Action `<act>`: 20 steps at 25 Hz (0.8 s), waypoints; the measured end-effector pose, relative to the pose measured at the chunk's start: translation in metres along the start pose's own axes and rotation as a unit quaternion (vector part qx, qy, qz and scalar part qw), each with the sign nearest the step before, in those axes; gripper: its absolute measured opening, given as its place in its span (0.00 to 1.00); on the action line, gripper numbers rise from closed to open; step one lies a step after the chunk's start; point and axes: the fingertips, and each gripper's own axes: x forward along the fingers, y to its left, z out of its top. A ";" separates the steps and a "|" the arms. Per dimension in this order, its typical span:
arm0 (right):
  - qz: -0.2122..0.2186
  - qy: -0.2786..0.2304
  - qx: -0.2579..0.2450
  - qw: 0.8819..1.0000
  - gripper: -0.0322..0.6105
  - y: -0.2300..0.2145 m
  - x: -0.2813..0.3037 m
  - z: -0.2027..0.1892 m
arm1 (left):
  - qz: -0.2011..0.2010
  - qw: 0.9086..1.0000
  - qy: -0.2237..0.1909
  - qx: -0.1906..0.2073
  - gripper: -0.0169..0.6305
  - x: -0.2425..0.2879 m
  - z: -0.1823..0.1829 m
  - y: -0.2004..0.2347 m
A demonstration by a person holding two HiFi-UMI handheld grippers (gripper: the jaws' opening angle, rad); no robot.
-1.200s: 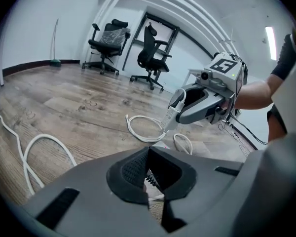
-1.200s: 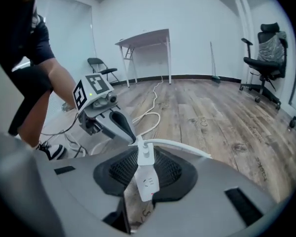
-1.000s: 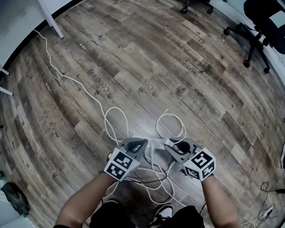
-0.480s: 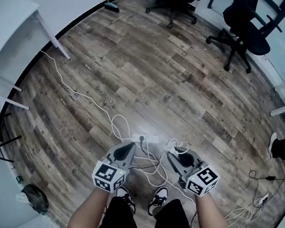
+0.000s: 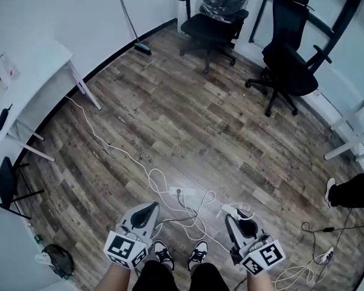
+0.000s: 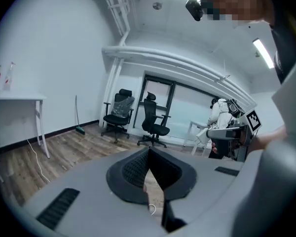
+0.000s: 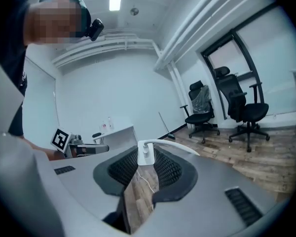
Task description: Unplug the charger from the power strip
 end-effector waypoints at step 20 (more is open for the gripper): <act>0.023 -0.115 -0.071 0.991 0.21 0.152 -0.112 0.245 | 0.000 0.994 -0.105 0.029 0.06 -0.175 0.224 -0.107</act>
